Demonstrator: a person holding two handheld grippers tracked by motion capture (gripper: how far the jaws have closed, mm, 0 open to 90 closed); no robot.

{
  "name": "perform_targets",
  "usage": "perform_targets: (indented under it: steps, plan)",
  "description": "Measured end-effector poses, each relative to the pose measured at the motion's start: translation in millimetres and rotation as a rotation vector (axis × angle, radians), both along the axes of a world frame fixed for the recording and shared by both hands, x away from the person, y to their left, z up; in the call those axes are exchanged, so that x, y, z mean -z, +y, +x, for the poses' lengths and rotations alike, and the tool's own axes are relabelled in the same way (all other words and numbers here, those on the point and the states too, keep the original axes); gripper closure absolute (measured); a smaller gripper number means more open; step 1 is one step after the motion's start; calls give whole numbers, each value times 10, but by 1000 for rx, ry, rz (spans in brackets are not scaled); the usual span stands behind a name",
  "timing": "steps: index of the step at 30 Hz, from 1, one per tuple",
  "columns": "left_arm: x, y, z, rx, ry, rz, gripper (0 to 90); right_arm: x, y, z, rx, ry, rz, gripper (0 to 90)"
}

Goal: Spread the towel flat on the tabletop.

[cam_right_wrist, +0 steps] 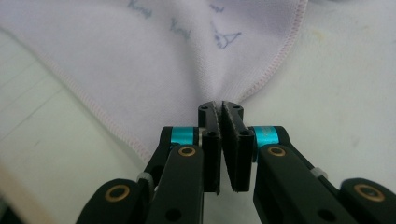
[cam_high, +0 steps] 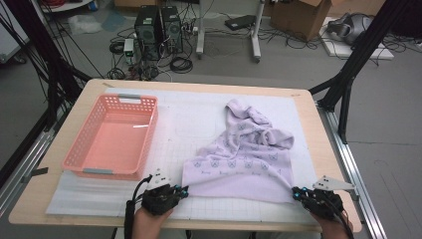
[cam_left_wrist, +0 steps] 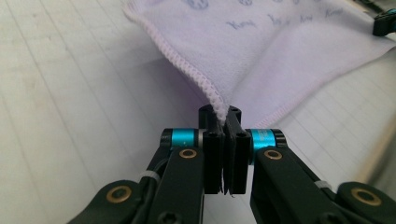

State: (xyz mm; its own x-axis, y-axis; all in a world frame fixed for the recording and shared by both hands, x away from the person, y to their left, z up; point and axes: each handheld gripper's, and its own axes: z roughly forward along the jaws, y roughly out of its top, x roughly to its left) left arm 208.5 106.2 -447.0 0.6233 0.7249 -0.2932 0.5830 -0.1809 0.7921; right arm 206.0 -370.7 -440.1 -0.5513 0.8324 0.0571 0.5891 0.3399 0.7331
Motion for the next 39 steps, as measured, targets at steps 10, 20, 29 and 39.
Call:
perform_targets:
  steps: [10,20,29,39]
  plan:
    - [0,68,-294,34,-11,-36,492,-80,-92,-343,-59,14,7,630]
    - [28,-69,249,-38,0,-28,438,-11,-23,-15,83,-34,19,572]
    - [57,-151,133,-4,0,83,855,52,80,-23,-17,7,13,865]
    - [-6,123,-383,79,7,39,852,-39,-14,-468,-106,35,7,869]
